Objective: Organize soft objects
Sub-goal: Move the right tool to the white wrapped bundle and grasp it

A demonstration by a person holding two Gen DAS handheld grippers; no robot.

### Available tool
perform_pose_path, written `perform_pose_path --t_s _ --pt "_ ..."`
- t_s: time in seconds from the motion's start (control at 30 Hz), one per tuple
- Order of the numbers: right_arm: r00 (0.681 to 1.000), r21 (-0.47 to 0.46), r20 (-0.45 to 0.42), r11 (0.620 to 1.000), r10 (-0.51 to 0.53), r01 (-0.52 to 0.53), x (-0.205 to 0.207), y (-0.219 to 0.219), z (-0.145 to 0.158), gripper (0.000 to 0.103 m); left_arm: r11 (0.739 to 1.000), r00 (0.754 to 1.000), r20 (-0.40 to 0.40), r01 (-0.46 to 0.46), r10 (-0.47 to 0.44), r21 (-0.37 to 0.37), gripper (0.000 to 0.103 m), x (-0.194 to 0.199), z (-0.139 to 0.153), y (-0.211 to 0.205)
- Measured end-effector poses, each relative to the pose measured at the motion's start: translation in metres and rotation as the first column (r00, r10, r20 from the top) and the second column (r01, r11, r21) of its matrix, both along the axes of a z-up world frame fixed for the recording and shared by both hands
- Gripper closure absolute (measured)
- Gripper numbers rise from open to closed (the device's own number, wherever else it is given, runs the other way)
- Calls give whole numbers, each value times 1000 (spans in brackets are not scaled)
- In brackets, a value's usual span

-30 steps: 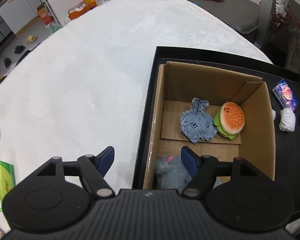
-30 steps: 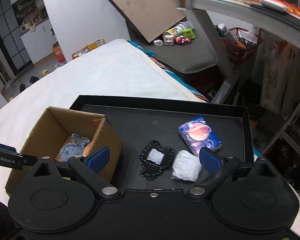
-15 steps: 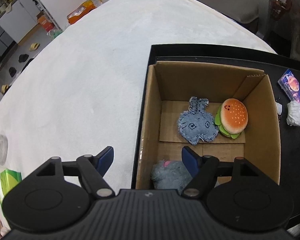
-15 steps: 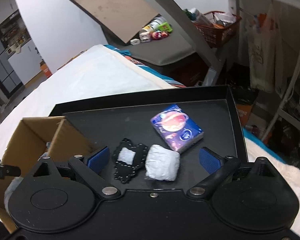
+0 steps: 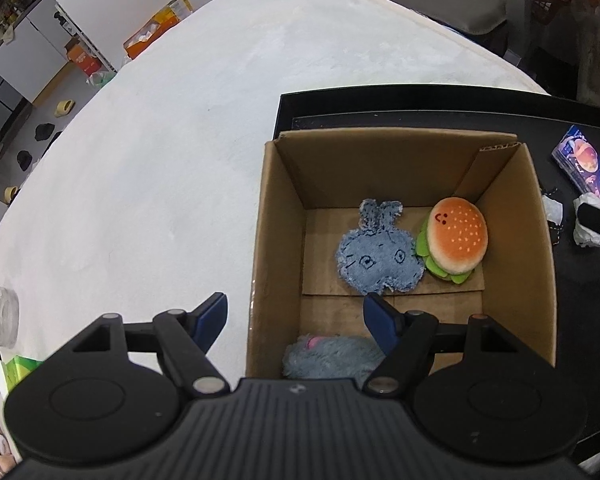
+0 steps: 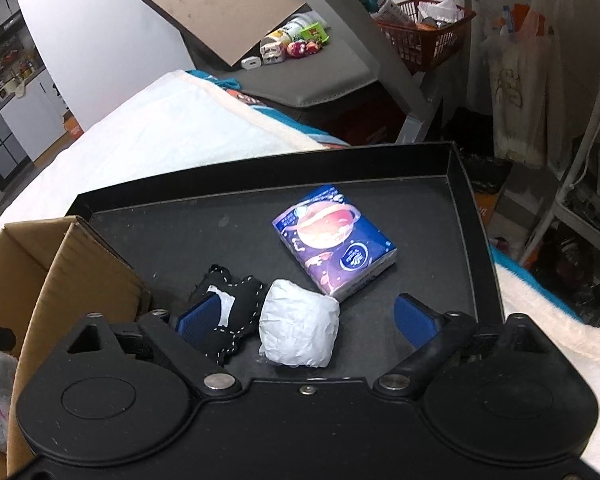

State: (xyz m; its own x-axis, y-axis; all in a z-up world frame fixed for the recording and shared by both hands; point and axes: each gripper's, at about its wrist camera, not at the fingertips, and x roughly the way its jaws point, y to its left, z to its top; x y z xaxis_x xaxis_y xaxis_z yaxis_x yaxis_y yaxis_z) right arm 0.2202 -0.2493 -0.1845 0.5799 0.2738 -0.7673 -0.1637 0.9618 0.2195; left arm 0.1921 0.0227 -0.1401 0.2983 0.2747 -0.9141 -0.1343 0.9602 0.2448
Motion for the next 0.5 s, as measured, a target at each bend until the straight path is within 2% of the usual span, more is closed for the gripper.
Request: perform_pose_path --t_s 0.03,0.07,0.1,0.13,0.2,0.5 --pt "1000 -2 -5 1000 3 -3 0 0 -1 22 1000 1000 -1 2 -2 1 29 0 0 -2" --pt "1000 -6 -11 1000 7 -7 1 1 -2 34 1000 1000 -2 4 -4 2 29 1 1 -3" --pt "1000 -9 -18 1000 11 -11 1 1 -4 53 1000 1000 -1 7 -7 5 30 1 1 -5" --pt "999 -10 -32 1000 16 -16 2 2 -5 64 1000 1000 -1 10 -10 7 29 1 1 -6" --pt "995 -9 -95 1000 22 -23 5 1 -11 64 1000 1000 -4 17 -17 6 30 1 1 -8" --pt "994 -35 -113 999 10 -14 -7 -3 -5 64 1000 1000 -13 16 -16 6 29 -3 -3 -15"
